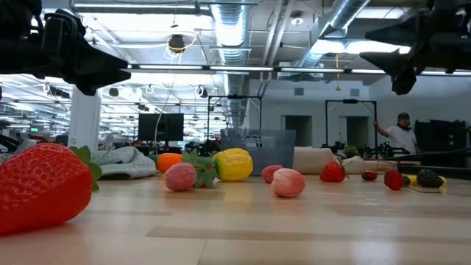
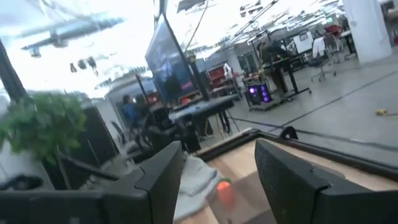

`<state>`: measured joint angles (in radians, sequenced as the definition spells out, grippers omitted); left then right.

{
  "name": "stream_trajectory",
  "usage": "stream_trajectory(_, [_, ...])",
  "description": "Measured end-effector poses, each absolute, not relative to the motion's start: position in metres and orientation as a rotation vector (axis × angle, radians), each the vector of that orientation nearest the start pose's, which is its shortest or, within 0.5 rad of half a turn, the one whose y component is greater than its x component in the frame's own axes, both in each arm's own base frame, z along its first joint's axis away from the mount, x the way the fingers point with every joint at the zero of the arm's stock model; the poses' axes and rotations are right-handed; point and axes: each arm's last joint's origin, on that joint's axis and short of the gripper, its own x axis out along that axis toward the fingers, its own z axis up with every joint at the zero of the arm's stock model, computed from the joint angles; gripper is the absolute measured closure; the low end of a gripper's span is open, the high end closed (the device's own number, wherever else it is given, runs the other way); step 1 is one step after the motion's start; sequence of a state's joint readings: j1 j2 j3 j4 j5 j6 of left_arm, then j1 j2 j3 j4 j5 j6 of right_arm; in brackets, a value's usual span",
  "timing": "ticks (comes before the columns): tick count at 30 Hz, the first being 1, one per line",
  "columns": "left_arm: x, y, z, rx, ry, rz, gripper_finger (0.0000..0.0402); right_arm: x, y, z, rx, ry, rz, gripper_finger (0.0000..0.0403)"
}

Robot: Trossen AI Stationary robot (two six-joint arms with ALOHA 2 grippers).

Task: Pick and placing Produce into tupperware
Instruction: Put the red cherry into the black bin

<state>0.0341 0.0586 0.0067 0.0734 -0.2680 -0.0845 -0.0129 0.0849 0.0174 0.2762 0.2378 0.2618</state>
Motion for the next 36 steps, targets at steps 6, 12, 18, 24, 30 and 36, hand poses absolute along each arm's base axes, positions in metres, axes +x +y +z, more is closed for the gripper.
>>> stream_trajectory(6, [0.1,0.011,0.169,-0.094,-0.043,0.303,0.018,0.1,-0.007,0.189,0.155,-0.199,-0.246,0.0177])
stream_trajectory(12, [0.099,0.011,0.169,-0.11,-0.042,0.306,0.018,0.104,-0.005,0.204,0.131,-0.073,-0.242,0.0177])
stream_trajectory(18, [0.099,0.011,0.169,-0.111,-0.043,0.307,0.018,0.116,-0.001,0.224,0.117,0.159,-0.358,0.0177])
stream_trajectory(24, [0.099,0.011,0.17,-0.113,-0.06,0.308,0.018,0.124,0.003,0.249,0.259,0.389,-0.457,0.0177])
stream_trajectory(30, [0.099,0.011,0.173,-0.147,-0.096,0.305,0.018,0.133,0.009,0.243,0.418,0.605,-0.529,0.0177])
stream_trajectory(36, [0.099,0.011,0.173,-0.164,-0.095,0.297,0.018,0.144,0.016,0.23,0.549,0.69,-0.592,0.0177])
